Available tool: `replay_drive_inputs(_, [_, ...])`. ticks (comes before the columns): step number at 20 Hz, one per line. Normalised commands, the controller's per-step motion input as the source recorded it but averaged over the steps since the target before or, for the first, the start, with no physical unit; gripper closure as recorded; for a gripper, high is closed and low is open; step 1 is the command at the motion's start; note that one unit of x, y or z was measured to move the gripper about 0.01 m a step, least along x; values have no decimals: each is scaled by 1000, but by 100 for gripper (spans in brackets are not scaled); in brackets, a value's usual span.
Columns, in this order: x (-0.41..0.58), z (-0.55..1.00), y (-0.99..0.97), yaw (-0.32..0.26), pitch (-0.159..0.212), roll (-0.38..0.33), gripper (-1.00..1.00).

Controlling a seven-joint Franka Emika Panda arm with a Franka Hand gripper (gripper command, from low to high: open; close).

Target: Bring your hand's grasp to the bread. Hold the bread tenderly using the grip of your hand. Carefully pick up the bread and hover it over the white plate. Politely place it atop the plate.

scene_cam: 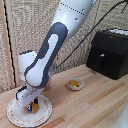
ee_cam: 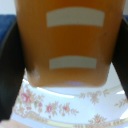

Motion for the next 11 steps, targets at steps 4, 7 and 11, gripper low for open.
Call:
replay_drive_inputs(4, [36, 7, -46, 11, -1, 0, -100])
replay_drive_inputs(7, [28, 337, -63, 6, 0, 5, -100])
replay_drive_inputs(11, [72, 549, -73, 8, 52, 24, -100])
